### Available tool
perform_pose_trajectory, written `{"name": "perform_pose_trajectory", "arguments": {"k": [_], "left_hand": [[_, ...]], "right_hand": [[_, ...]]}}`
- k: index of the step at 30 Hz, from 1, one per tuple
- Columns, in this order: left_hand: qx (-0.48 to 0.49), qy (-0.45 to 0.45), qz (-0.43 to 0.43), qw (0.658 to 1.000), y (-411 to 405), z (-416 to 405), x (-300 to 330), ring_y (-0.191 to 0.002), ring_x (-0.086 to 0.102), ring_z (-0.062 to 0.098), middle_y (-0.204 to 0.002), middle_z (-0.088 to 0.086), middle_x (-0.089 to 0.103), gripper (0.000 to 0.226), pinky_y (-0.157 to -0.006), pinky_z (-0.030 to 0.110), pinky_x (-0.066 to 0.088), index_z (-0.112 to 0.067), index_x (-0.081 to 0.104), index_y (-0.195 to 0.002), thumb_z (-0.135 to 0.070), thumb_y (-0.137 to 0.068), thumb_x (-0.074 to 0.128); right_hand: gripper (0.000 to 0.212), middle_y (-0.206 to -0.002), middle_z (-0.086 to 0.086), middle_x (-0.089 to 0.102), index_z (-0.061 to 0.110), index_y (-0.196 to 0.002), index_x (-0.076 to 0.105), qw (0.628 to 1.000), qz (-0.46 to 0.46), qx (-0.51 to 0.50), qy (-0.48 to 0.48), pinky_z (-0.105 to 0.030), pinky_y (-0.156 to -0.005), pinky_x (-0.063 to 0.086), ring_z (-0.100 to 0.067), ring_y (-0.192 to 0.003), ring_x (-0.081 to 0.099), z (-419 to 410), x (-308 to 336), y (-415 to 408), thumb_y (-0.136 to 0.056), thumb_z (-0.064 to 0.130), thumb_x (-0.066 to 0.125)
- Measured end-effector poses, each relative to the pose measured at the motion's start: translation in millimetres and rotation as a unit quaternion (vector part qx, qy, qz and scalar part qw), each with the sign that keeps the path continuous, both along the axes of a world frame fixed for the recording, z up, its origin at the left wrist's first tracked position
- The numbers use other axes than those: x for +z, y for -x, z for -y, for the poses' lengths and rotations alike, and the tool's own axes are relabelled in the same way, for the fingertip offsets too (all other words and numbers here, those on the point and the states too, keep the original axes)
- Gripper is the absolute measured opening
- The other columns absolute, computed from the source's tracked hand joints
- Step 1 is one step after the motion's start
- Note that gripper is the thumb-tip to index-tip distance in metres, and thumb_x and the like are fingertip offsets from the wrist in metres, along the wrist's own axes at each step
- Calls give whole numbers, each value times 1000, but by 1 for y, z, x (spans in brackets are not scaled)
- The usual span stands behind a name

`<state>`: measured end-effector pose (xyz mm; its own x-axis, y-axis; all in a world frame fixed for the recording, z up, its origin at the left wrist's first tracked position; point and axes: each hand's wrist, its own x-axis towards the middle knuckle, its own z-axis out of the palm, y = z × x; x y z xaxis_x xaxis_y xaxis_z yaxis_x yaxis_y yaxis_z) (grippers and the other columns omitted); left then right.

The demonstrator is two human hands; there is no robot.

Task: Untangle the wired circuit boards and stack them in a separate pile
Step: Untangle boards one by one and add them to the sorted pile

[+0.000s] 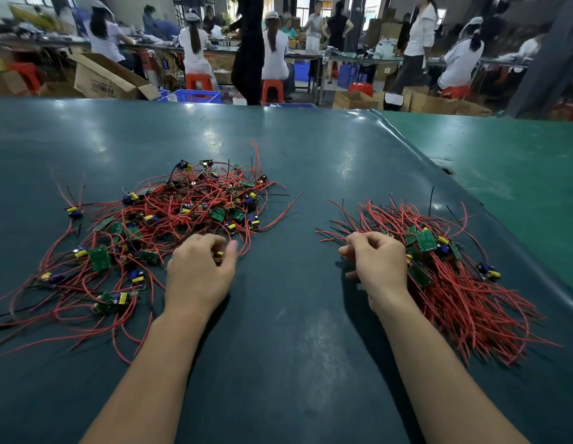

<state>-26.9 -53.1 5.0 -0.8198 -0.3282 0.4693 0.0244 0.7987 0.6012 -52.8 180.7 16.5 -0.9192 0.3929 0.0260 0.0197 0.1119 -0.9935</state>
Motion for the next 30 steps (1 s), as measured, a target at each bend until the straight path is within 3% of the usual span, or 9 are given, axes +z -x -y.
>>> {"name": "perform_pose_trajectory", "arguments": {"k": [4, 6, 9, 12, 15, 18, 21, 27, 30], "left_hand": [[-48, 13, 14, 999, -1, 5, 2, -95, 64, 27, -102, 10, 68, 21, -88, 30, 46, -7, 75, -101, -15, -82, 75], [-65, 15, -94, 993, -4, 3, 9, -87, 67, 25, -95, 11, 70, 16, -83, 25, 47, -3, 76, -97, -7, -82, 76], [-76, 29, -295, 952, -11, -3, 19, -86, 64, 18, -95, 11, 69, 16, -88, 16, 46, 3, 73, -97, -7, -85, 76], [-145, 20, -379, 914, -15, -15, 18, -98, 64, 14, -104, 7, 67, 14, -94, 23, 47, 3, 70, -100, -5, -88, 72], [-226, -89, -336, 910, -14, -37, 15, -102, 67, 18, -106, 8, 69, 12, -90, 29, 51, -2, 67, -100, -1, -88, 68], [-291, -270, -213, 893, -13, -56, 10, -95, 70, 17, -102, 4, 72, 17, -86, 26, 53, -11, 66, -100, -1, -87, 67], [-314, -323, -100, 887, -9, -58, 6, -89, 72, 15, -96, 4, 74, 15, -82, 24, 54, -6, 69, -96, 5, -86, 68], [-293, -383, -38, 875, -6, -57, 6, -83, 72, 14, -87, 5, 76, 9, -76, 23, 56, -10, 68, -86, -2, -84, 71], [-261, -507, -37, 820, -2, -57, 7, -84, 74, 27, -91, 15, 74, 6, -73, 32, 60, -7, 55, -93, -2, -95, 57]], "right_hand": [[21, -61, 2, 69, 13, -71, 68, 1000, 8, -12, -18, -20, -37, 42, -17, -62, 64, -7, -1, 3, -90, 13, 59], [21, -60, 3, 70, 13, -71, 68, 999, 11, -26, -22, -20, -37, 42, -17, -62, 65, -13, -1, 5, -90, 14, 59], [22, -61, 1, 70, 13, -70, 68, 999, 14, -34, -17, -19, -36, 41, -18, -59, 65, -17, -3, 7, -90, 15, 59], [23, -62, 2, 70, 14, -66, 68, 997, 25, -27, -61, -20, -42, 41, -13, -48, 57, -14, -4, 7, -87, 19, 61], [20, -60, 2, 69, 14, -67, 70, 997, -5, 25, -67, -21, -45, 38, -12, -46, 51, -5, -1, 1, -86, 18, 65], [14, -66, -1, 69, 15, -79, 75, 969, 5, 226, 96, -15, -38, 35, -8, -46, 50, 13, 5, -13, -90, 17, 67], [15, -78, -2, 70, 18, -86, 74, 924, 32, 343, 165, -18, -37, 40, -8, -53, 57, 24, 8, -23, -95, 16, 61], [12, -72, -3, 70, 12, -89, 72, 960, -43, 234, 146, -19, -37, 40, -11, -51, 59, 26, 8, -23, -95, 13, 61], [9, -75, -2, 73, 10, -86, 70, 970, -86, 194, 117, -21, -37, 44, -12, -56, 62, 28, 8, -24, -93, 9, 64]]}}
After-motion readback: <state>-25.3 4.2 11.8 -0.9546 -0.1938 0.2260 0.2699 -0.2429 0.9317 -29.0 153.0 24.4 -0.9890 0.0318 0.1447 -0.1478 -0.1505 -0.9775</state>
